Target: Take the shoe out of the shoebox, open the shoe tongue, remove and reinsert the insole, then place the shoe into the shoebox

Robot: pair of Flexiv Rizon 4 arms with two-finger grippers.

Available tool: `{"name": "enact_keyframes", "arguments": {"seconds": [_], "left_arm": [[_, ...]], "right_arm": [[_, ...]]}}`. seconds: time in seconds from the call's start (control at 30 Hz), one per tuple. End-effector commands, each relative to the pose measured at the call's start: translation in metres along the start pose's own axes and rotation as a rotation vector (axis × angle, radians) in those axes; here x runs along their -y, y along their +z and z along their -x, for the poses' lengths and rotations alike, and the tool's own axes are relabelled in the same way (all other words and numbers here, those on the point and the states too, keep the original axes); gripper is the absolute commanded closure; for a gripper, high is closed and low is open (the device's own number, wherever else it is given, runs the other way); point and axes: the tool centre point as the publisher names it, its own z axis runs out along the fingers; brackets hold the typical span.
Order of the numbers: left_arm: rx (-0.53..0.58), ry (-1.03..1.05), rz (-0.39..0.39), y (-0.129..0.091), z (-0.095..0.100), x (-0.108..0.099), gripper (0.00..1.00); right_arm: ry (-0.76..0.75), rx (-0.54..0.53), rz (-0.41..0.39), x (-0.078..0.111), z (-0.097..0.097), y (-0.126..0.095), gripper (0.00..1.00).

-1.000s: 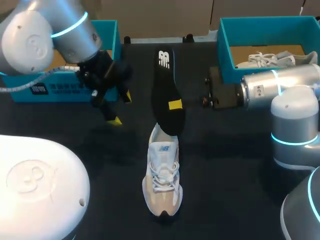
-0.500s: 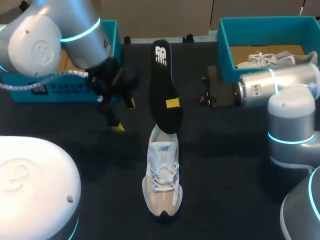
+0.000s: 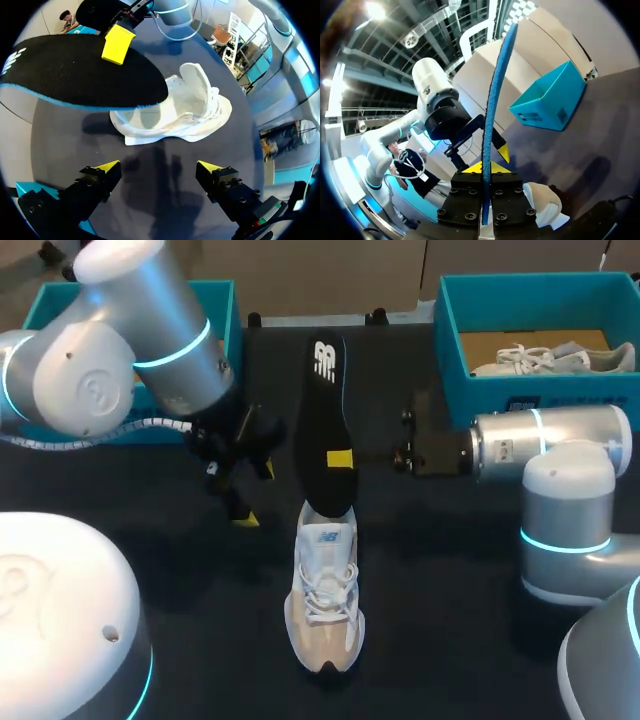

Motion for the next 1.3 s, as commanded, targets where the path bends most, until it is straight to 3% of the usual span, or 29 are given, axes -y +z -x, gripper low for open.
{"name": "enact_keyframes", "arguments": {"seconds": [0.03, 0.17, 0.4, 0.53, 1.3], "left_arm": [[-0.005, -0.001, 0.006, 0.000, 0.003, 0.002, 0.00], [-0.005, -0.001, 0.006, 0.000, 0.003, 0.002, 0.00], [0.004, 0.023, -0.028, 0.036, -0.003, 0.003, 0.00], [0.004, 0.019, -0.032, 0.045, -0.005, 0.002, 0.00], [0.020, 0.034, -0.078, 0.050, -0.014, 0.011, 0.00]], "right_arm": [[-0.001, 0.004, 0.008, 0.002, -0.001, 0.003, 1.00], [-0.001, 0.004, 0.008, 0.002, -0.001, 0.003, 1.00], [-0.046, 0.005, 0.020, 0.007, 0.001, 0.005, 1.00], [-0.068, 0.006, 0.021, 0.004, -0.003, 0.004, 1.00], [-0.115, 0.013, 0.040, 0.006, -0.001, 0.012, 1.00]]}}
